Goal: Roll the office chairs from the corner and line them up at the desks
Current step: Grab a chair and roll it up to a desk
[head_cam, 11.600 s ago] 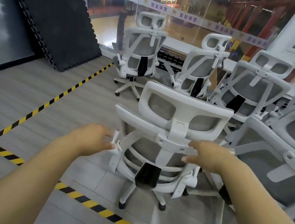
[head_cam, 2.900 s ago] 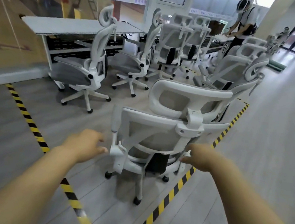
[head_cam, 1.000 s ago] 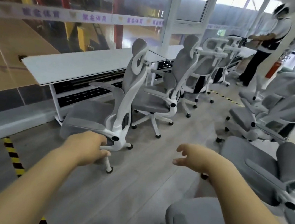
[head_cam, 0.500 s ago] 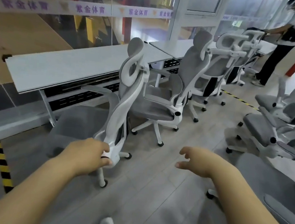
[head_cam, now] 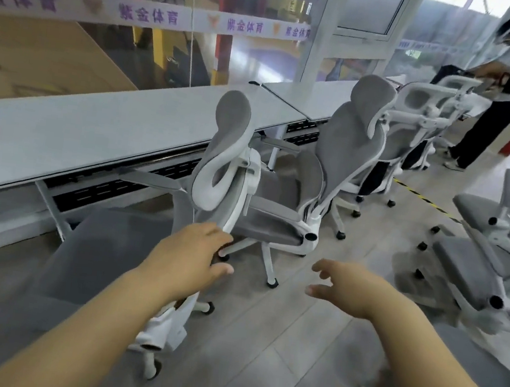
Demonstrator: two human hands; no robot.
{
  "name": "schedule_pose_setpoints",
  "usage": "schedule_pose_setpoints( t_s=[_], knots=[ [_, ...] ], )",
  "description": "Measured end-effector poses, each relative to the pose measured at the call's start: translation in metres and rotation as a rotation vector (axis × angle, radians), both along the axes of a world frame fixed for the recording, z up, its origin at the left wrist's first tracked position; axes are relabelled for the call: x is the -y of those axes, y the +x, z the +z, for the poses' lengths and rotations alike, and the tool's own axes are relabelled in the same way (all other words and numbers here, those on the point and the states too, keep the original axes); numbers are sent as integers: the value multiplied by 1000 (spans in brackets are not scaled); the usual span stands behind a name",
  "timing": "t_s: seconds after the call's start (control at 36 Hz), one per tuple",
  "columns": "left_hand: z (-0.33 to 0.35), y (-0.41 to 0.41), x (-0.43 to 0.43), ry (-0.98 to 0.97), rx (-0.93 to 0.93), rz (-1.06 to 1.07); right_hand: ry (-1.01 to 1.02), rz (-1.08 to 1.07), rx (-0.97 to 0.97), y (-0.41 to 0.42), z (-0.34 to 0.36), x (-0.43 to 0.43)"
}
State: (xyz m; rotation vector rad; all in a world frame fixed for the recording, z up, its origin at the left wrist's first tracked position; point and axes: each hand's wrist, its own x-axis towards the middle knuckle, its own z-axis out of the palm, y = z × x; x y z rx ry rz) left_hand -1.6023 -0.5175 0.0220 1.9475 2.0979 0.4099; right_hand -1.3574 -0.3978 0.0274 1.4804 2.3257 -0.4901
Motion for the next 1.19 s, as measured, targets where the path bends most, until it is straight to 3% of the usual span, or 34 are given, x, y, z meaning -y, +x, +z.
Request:
schedule_pose_setpoints(
  t_s=[0.17, 0.36, 0.64, 0.94, 1.19],
  knots=[
    [-15, 1, -62, 2, 25, 67, 22, 137, -57, -20, -6, -69],
    [-28, 6, -129, -66, 38, 286, 110, 389, -48, -52, -21, -184],
    [-41, 22, -166, -149, -193, 661, 173, 740, -115, -118, -22, -281],
    [-43, 37, -116, -96, -108, 943, 285, 988, -356, -188, -28, -294],
    [-49, 40, -62, 47, -93, 1082, 183, 1191, -297, -206, -41, -251]
  ],
)
